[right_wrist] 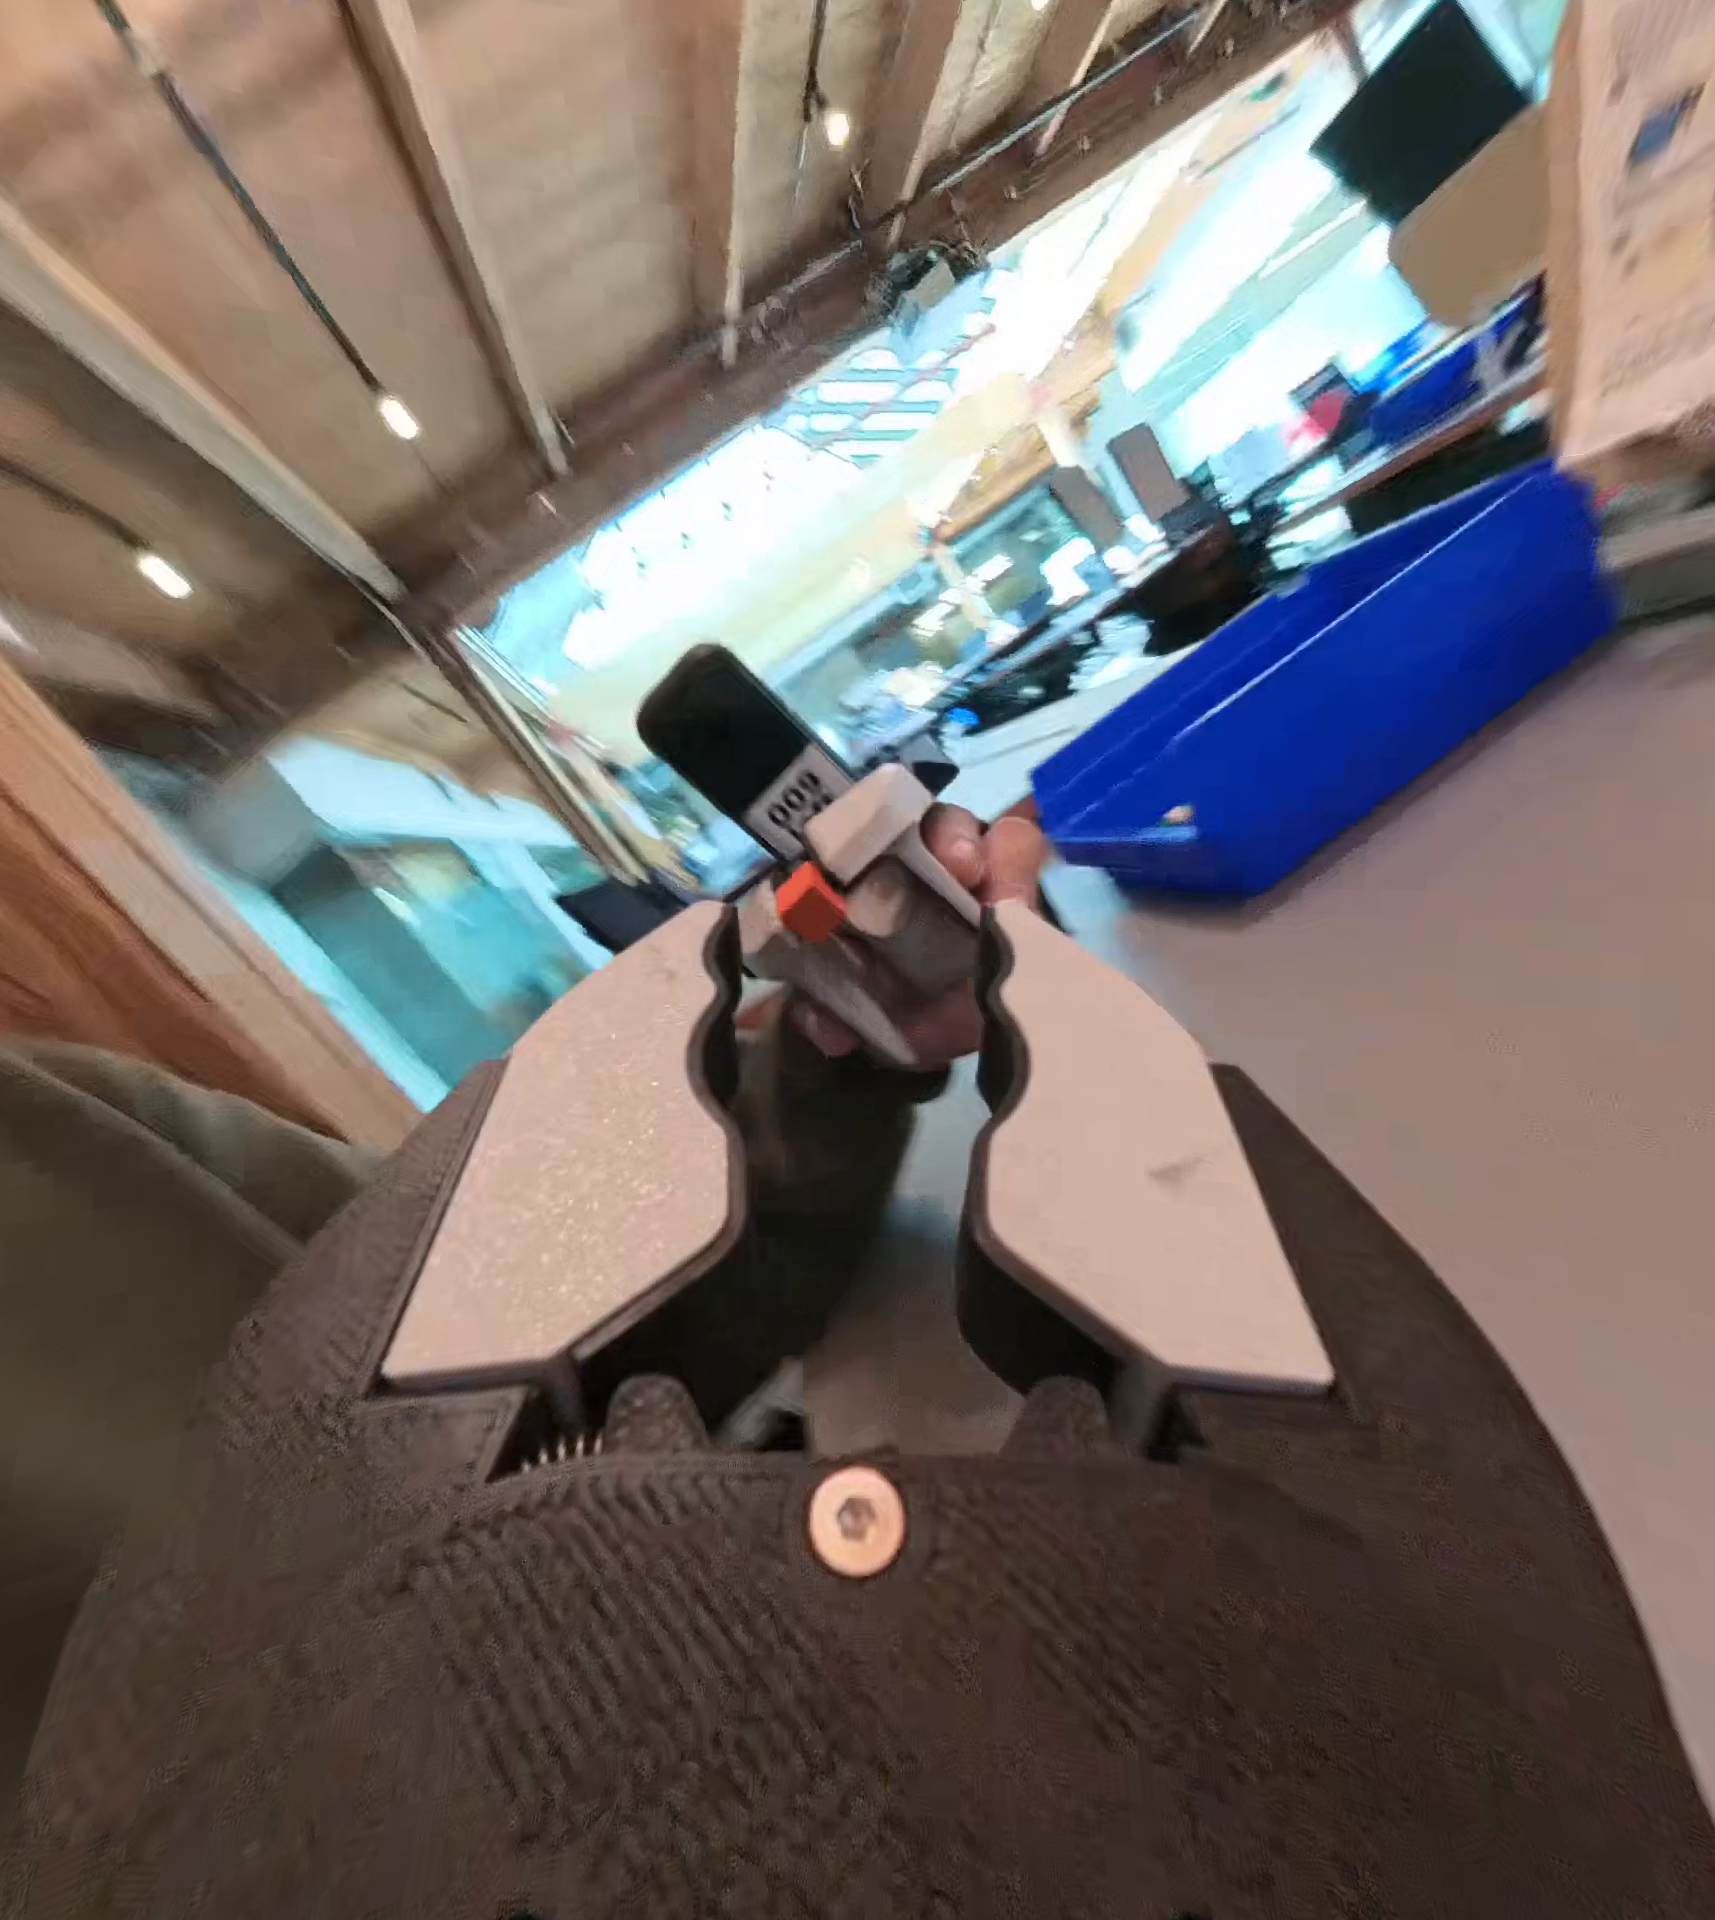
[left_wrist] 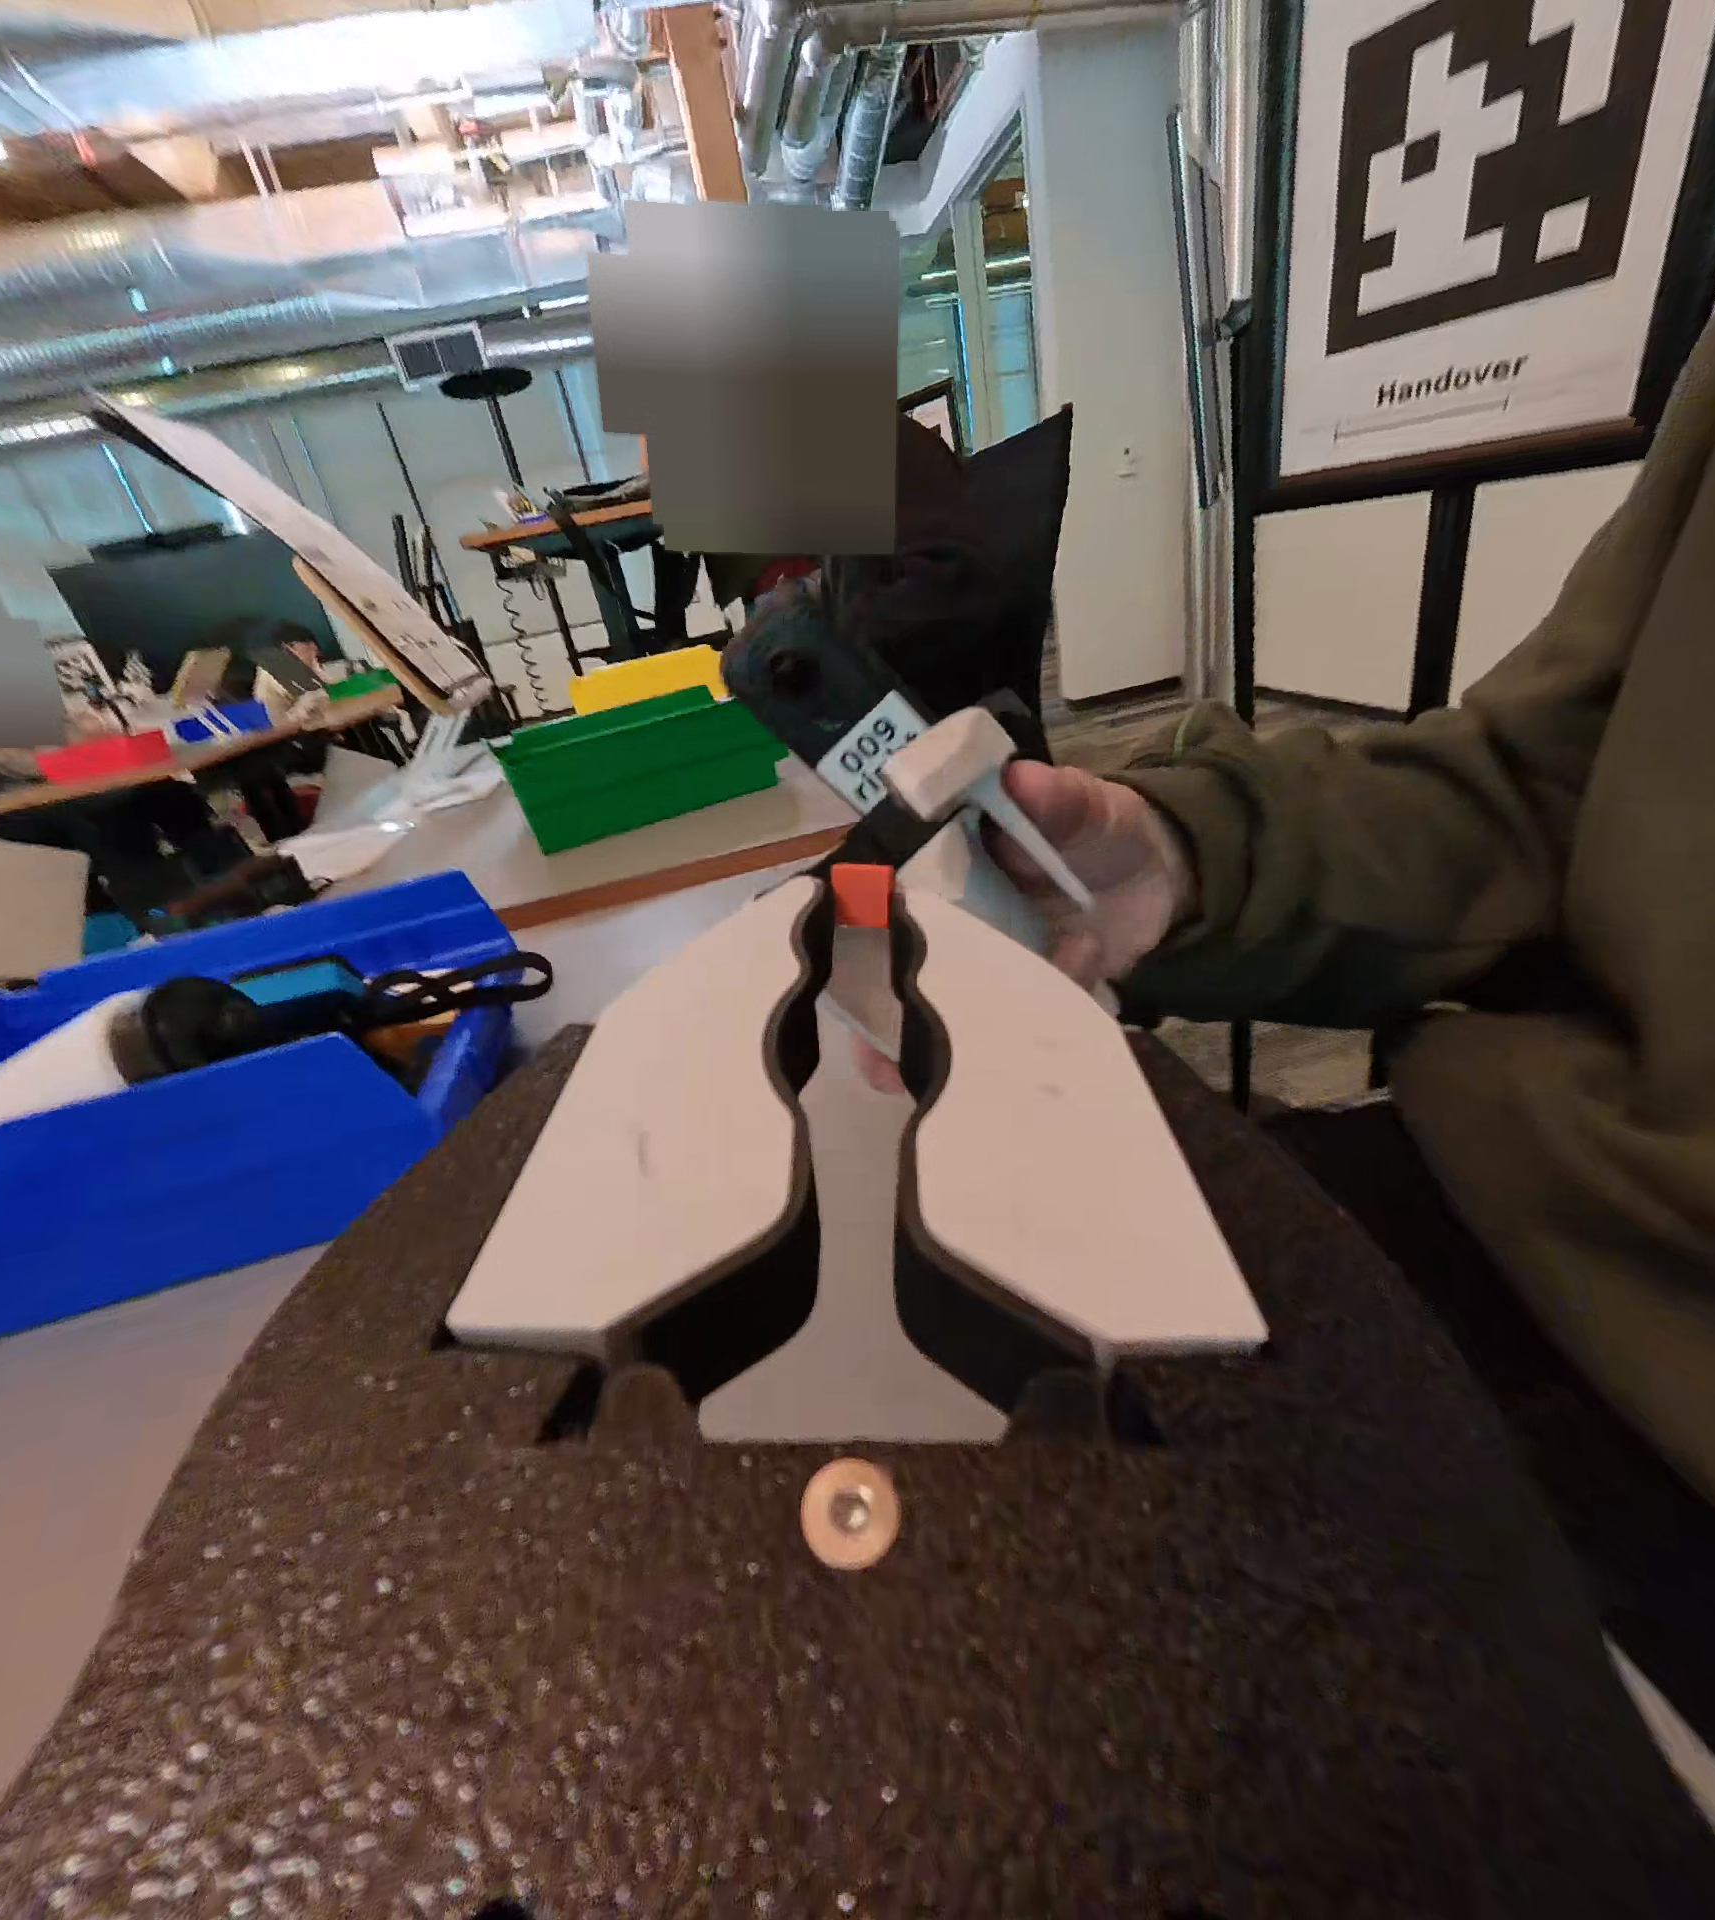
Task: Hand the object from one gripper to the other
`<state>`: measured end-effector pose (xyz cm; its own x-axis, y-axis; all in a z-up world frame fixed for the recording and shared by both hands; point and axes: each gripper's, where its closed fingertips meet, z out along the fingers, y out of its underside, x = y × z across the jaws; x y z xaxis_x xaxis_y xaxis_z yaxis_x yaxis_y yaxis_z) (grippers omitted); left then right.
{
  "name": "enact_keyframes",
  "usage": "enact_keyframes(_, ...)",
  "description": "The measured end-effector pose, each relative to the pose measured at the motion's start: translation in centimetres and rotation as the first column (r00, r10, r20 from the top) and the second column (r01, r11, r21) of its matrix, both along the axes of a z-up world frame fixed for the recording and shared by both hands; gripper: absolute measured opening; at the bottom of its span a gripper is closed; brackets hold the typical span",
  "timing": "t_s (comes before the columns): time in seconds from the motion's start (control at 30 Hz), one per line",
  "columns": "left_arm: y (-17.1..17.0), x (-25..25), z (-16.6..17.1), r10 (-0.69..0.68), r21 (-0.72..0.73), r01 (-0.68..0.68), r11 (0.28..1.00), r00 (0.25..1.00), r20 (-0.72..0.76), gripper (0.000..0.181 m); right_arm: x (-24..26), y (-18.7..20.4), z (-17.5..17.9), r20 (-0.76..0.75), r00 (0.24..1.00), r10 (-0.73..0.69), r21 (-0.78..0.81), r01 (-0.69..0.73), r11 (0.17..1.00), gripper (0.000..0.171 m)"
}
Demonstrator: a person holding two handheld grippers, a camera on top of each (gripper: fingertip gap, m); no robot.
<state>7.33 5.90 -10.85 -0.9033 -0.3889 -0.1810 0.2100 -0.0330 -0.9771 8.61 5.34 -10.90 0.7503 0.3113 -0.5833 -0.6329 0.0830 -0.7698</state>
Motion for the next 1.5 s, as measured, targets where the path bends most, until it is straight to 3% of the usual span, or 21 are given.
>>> enact_keyframes(0.1,-0.3,-0.2,-0.3,0.010,0.049,-0.014,0.999,0.997,0.076,0.010,-0.4,0.1,-0.1,-0.153,0.985,0.085,0.036,-0.080,0.996,0.023)
enact_keyframes(0.27,-0.8,-0.3,-0.7,0.019,0.104,-0.033,0.994,0.991,0.135,0.010,-1.7,0.5,-0.5,-0.229,0.954,0.192,0.025,-0.191,0.981,0.028)
enact_keyframes(0.33,-0.8,-0.3,-0.9,0.017,0.107,-0.032,0.994,0.991,0.136,0.010,-1.4,0.4,-0.4,-0.252,0.949,0.189,0.048,-0.183,0.982,0.011)
enact_keyframes(0.83,-0.9,-0.4,-0.8,0.023,0.125,-0.048,0.991,0.981,0.193,0.010,-2.1,0.2,-0.7,-0.355,0.886,0.299,0.074,-0.292,0.954,0.010)
enact_keyframes(1.0,-0.7,-0.1,-0.7,0.039,0.102,-0.055,0.993,0.987,0.154,0.011,-1.8,0.4,-0.6,-0.215,0.947,0.237,0.063,-0.229,0.971,0.010)
enact_keyframes(1.1,-0.4,0.4,-0.7,0.075,0.085,-0.084,0.993,0.991,0.110,0.016,-1.0,0.5,-0.8,-0.016,0.995,0.096,0.010,-0.096,0.995,0.010)
enact_keyframes(1.17,-0.2,0.7,-0.4,0.096,0.057,-0.098,0.993,0.994,0.051,0.022,-0.2,0.5,-1.1,0.149,0.989,-0.019,-0.034,0.024,0.999,0.010)
enact_keyframes(1.23,0.3,1.9,-0.3,0.166,0.044,-0.163,0.986,0.984,-0.069,0.022,1.4,0.5,-2.0,0.388,0.904,-0.179,-0.093,0.232,0.968,0.010)
enact_keyframes(1.33,0.9,3.9,-0.5,0.311,0.057,-0.307,0.950,0.915,-0.257,0.022,2.7,0.2,-2.5,0.682,0.673,-0.286,-0.088,0.465,0.881,0.010)
enact_keyframes(1.5,-0.5,4.3,-1.9,0.368,0.132,-0.347,0.928,0.816,-0.445,0.020,3.9,0.0,-2.7,0.872,0.376,-0.314,-0.019,0.666,0.746,0.010)
